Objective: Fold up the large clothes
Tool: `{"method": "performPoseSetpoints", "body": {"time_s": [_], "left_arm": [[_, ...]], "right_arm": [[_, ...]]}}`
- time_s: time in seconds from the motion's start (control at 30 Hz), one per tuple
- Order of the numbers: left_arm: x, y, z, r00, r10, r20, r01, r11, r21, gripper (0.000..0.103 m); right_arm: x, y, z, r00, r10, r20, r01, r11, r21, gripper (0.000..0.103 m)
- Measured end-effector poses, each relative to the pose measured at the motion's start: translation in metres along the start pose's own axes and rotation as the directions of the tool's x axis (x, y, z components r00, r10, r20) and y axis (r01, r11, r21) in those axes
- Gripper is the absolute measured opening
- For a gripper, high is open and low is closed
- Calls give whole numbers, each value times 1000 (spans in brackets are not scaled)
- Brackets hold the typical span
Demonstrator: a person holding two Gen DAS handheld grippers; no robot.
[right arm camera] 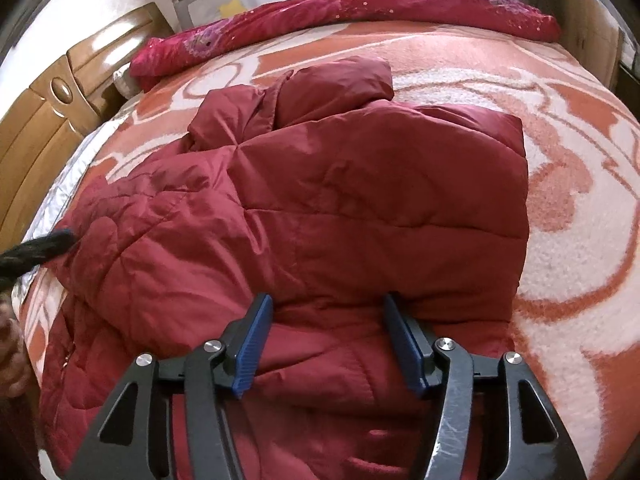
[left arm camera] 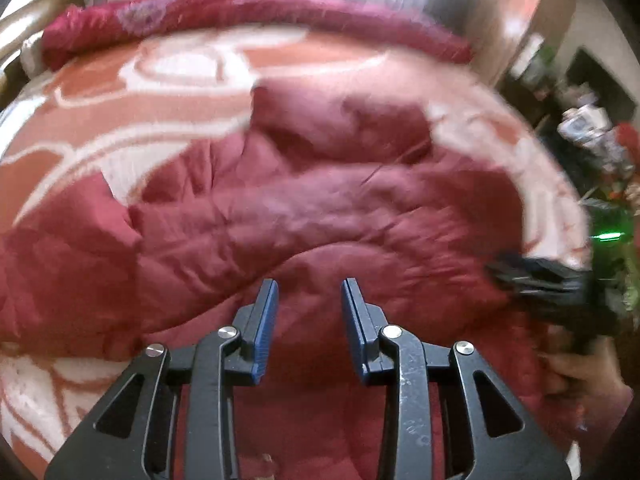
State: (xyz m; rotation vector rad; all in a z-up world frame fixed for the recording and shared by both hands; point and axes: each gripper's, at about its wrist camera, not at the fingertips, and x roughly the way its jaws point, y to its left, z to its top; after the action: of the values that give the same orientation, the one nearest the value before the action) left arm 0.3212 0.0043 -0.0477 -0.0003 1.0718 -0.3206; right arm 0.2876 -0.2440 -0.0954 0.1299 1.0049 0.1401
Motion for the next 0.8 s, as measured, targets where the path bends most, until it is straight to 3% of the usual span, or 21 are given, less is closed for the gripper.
{"method": "performPoseSetpoints", "body": {"time_s": [0.07,0.2,0.27,0.43,0.53,0.8], "left_arm": [[22,5,-5,998,32,-47,-33,999,-6,31],[27,12,-11,999,19,-47,-21,999,-29,31],[29,12,-10,998,27,-48,-28,999,-25,32],[34,15,-14,999,16,-49,-18,999,-31,32],[38,18,-16,999,5,-51,-7,999,-38,32],[31,22,-15,999,-11,-53,8,998,-65,32]], "right_arm": [[-9,1,2,1000,3,-1,-2,1000,9,60],[-40,17,14,995,39,93,-36,999,-32,60],[-37,25,24,994,35,100,-31,998,-46,60],[24,24,29,999,-20,-49,19,999,-29,59],[42,21,23,999,-25,-39,24,999,-35,60],[42,21,22,999,-26,-33,25,999,-26,60]]}}
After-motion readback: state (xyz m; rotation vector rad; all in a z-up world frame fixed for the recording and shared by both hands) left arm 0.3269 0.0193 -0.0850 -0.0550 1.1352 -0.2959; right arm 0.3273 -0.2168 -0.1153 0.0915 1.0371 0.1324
